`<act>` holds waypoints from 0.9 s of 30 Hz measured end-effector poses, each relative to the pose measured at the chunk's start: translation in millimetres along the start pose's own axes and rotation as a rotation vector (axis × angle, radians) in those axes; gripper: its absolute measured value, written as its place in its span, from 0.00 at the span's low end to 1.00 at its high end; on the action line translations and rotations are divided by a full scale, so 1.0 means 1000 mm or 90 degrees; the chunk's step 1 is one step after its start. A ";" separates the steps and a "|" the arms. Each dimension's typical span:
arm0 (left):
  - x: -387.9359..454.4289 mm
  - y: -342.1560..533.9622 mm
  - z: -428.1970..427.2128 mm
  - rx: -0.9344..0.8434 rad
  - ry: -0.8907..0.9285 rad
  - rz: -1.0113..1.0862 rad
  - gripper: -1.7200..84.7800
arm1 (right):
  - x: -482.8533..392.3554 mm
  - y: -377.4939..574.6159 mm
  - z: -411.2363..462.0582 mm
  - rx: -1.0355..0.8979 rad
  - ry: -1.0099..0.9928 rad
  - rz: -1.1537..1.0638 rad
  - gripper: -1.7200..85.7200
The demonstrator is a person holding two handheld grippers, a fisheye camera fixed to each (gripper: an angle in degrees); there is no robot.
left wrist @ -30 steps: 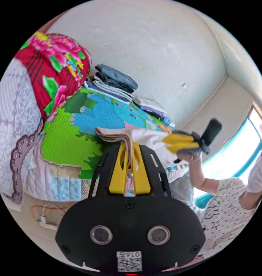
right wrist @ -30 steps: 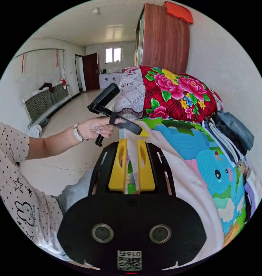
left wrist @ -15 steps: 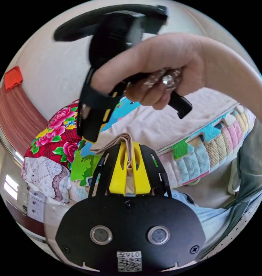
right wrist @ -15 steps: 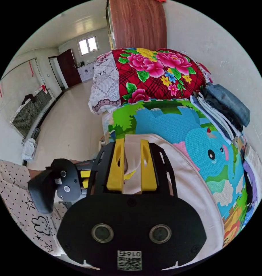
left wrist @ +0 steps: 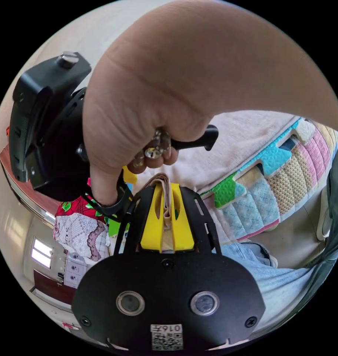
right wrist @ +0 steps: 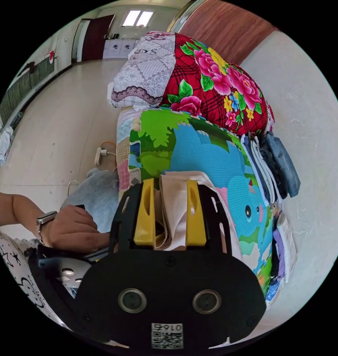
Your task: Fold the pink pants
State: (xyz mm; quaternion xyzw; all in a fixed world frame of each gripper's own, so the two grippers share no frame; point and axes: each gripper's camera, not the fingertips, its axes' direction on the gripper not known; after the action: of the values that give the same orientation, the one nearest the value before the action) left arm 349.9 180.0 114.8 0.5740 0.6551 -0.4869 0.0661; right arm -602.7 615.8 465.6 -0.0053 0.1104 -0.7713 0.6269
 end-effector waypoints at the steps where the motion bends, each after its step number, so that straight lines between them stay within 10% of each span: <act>1: -0.004 -0.003 -0.004 0.001 0.001 -0.001 0.01 | -0.002 0.000 0.000 -0.002 0.017 -0.004 0.15; 6: -0.044 -0.029 -0.037 0.005 0.020 -0.017 0.01 | 0.007 0.007 -0.003 -0.020 0.168 0.052 0.06; 15: -0.073 -0.065 -0.080 -0.007 -0.061 0.041 0.01 | 0.057 0.035 -0.020 0.072 -0.163 0.165 0.10; 27: -0.132 -0.076 -0.102 -0.010 -0.089 0.046 0.01 | 0.004 0.010 0.016 -0.029 0.044 0.026 0.13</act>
State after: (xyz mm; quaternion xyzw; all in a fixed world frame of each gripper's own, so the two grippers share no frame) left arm 380.2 172.3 295.7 0.5615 0.6315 -0.5179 0.1333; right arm -591.4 607.5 479.1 0.0091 0.1497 -0.7551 0.6382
